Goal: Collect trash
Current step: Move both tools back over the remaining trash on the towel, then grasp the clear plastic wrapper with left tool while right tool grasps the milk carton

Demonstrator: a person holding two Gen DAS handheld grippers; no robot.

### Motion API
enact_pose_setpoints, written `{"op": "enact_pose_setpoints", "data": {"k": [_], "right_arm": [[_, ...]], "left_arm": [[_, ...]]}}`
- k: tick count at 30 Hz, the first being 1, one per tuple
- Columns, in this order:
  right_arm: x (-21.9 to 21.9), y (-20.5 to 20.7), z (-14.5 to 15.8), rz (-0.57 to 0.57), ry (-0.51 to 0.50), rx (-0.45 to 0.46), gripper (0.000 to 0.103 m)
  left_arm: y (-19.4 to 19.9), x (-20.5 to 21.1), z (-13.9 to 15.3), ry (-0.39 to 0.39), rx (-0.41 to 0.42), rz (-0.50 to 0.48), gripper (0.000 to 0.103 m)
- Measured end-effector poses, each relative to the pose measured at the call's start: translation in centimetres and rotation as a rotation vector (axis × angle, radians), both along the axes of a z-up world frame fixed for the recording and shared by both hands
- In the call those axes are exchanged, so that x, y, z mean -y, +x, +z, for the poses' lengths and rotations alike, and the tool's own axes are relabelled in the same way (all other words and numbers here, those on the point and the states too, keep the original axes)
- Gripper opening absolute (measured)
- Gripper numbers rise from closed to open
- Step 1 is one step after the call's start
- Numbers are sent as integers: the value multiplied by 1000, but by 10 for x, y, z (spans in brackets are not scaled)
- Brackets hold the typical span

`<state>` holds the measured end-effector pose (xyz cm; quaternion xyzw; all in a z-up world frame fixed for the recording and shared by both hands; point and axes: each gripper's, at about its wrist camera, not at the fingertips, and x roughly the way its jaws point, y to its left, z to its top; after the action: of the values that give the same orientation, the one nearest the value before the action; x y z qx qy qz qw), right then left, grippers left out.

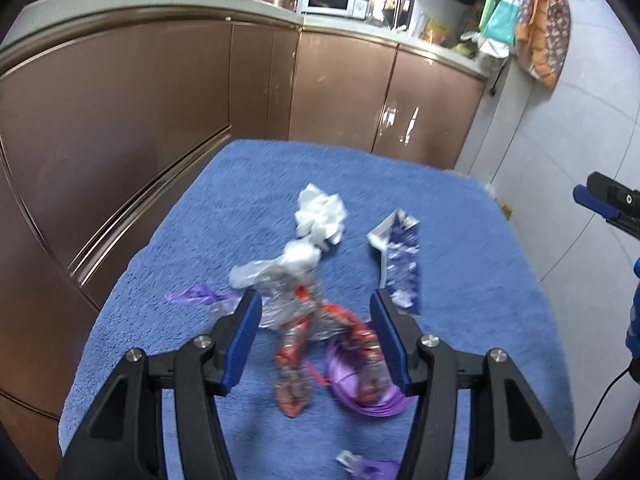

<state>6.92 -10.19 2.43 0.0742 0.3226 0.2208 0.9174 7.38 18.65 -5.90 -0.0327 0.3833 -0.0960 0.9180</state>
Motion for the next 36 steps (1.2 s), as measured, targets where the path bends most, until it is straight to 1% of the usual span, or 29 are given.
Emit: {"op": "enact_pose_setpoints", "data": {"k": [4, 6, 8, 10, 12, 13, 15, 17, 21, 26, 28, 29, 31, 33, 36], "right_arm": [[-19, 17, -25, 44, 7, -74, 65], [-28, 27, -40, 54, 1, -116, 68], [-37, 35, -53, 58, -12, -147, 69], [-45, 47, -67, 68, -14, -186, 69], [-55, 58, -79, 75, -19, -220, 69], [-60, 63, -84, 81, -22, -238, 69], [-68, 71, -96, 93, -21, -269, 69], [-73, 77, -107, 100, -15, -301, 69], [-81, 87, -125, 105, 14, -368, 69], [-91, 104, -142, 95, 53, -440, 69], [-92, 109, -149, 93, 71, -469, 65], [-92, 111, -153, 86, 83, -486, 58], [-89, 115, -159, 71, 127, -516, 53], [-82, 118, -162, 52, 173, -534, 36], [-72, 119, -164, 36, 214, -540, 35]], "left_arm": [[11, 1, -21, 23, -19, -20, 54], [17, 0, -33, 18, -34, -33, 54], [21, 0, -43, 8, -47, -42, 54], [24, -1, -50, 0, -60, -38, 48], [26, -5, -58, -35, -81, -35, 35], [27, -7, -61, -49, -87, -32, 33], [26, -10, -66, -70, -94, -25, 24], [25, -13, -67, -92, -95, -24, 20], [18, -18, -66, -123, -79, -22, 15], [5, -22, -56, -155, -42, -23, 14], [0, -24, -50, -165, -28, -20, 14], [-3, -25, -48, -171, -21, -18, 14], [-9, -26, -43, -183, -12, -13, 14], [-15, -27, -38, -191, -1, -7, 14], [-21, -28, -30, -193, 14, 4, 14]]}}
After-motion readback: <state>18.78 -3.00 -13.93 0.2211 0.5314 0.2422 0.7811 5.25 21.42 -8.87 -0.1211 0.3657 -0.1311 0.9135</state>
